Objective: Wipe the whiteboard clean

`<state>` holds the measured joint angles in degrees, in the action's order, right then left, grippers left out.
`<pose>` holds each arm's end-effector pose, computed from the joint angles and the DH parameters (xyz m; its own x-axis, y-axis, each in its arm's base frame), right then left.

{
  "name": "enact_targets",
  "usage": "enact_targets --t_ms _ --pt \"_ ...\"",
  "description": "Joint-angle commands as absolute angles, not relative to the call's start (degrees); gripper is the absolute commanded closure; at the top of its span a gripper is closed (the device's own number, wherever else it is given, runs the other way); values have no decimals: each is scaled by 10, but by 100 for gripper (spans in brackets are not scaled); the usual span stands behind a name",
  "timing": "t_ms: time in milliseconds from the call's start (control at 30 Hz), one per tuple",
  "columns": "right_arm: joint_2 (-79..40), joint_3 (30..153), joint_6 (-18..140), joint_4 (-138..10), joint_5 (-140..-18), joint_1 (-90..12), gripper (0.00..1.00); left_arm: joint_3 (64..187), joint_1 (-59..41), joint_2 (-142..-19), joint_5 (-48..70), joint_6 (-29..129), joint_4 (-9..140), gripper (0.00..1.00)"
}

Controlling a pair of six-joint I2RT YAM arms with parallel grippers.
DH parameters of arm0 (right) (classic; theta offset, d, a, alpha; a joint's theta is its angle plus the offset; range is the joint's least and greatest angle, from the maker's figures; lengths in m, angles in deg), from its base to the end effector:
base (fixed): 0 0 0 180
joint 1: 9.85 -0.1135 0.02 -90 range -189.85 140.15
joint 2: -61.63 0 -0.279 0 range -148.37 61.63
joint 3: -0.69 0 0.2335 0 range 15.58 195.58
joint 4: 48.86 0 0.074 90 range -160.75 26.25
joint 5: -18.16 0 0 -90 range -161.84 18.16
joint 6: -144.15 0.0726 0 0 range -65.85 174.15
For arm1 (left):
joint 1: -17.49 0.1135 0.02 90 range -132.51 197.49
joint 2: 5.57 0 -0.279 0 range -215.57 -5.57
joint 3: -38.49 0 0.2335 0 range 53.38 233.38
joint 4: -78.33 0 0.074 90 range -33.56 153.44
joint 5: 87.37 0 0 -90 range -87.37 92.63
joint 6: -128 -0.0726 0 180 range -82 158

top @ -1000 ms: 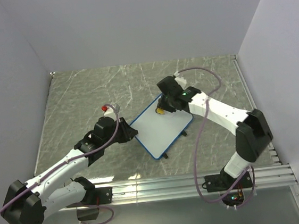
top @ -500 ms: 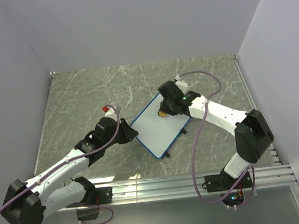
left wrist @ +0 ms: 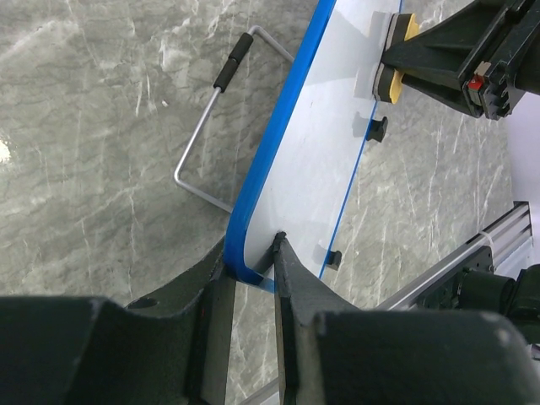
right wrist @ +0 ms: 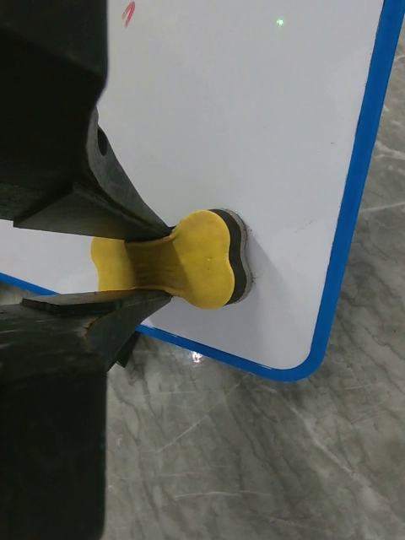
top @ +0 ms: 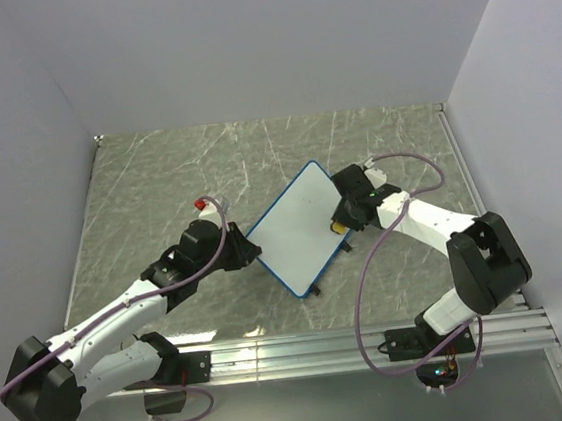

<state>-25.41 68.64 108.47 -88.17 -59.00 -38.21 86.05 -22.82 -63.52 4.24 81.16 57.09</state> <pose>0.2735 0.1293 0.1924 -0.7301 0.5059 -0.4594 0.3985 0.8613 0.3152 0.1713 -0.1480 0.2310 -0.7465 -0.2633 -0.6110 0.2115 0.7768 -0.5932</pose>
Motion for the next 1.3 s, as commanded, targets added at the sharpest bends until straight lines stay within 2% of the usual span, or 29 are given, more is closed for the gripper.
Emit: enact_targets --t_ms 0,367,900,1067,1267 --pt "-292 658 1077 -884 -611 -386 100 848 -241 -654 45 774 482 100" --pt "-287 805 1086 -916 -640 -402 100 847 -246 -657 37 774 484 100" --pt "-388 1021 1107 -972 -649 -469 100 848 -252 -652 31 774 483 100" --pt "-390 1036 1100 -972 -653 -469 100 847 -253 -654 31 775 482 100" --pt "-379 990 1104 -970 -649 -455 100 847 -255 -654 30 775 481 100"
